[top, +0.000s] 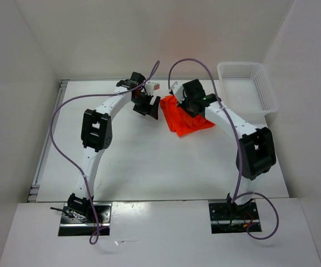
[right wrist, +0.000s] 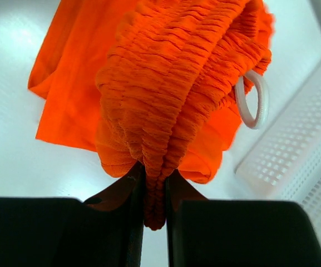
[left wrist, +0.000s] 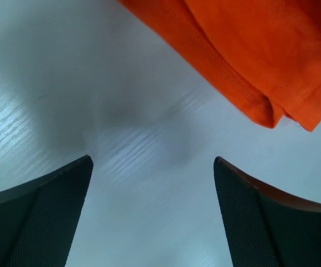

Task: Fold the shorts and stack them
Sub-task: Fold the shorts

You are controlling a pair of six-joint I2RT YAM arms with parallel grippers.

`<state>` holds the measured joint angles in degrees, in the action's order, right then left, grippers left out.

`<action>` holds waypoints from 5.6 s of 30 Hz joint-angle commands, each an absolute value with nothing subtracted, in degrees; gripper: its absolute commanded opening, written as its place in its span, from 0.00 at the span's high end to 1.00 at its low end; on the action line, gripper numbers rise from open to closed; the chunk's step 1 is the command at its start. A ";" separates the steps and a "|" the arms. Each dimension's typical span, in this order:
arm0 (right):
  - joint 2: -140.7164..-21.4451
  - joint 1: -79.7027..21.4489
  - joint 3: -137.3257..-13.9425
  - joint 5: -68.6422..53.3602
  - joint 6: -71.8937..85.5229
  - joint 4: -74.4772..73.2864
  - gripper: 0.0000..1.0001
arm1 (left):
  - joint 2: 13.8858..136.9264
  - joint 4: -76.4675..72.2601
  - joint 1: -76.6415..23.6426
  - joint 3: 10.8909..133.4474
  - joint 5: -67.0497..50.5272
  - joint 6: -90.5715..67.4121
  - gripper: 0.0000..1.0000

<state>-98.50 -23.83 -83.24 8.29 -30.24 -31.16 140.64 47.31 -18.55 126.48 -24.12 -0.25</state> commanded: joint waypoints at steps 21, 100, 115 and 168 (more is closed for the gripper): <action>-102.66 -39.46 -97.29 1.32 -26.99 -30.85 0.26 | 143.27 48.87 -13.72 134.54 -21.09 0.00 0.00; -120.94 -21.36 -95.98 -13.89 -21.26 -22.24 0.52 | 109.07 39.82 -17.40 84.48 -21.02 0.00 0.05; -122.52 -21.36 -93.17 -12.13 -22.50 -22.24 0.57 | 116.02 36.04 -19.16 85.34 -22.40 0.00 0.73; -100.02 -26.18 -77.01 -12.92 -40.24 -33.65 0.42 | 115.74 38.15 -15.21 101.51 -24.17 0.00 0.00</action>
<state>-101.47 -22.81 -82.94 -11.51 -32.29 -27.11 110.76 40.34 -15.38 99.44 -22.00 -0.23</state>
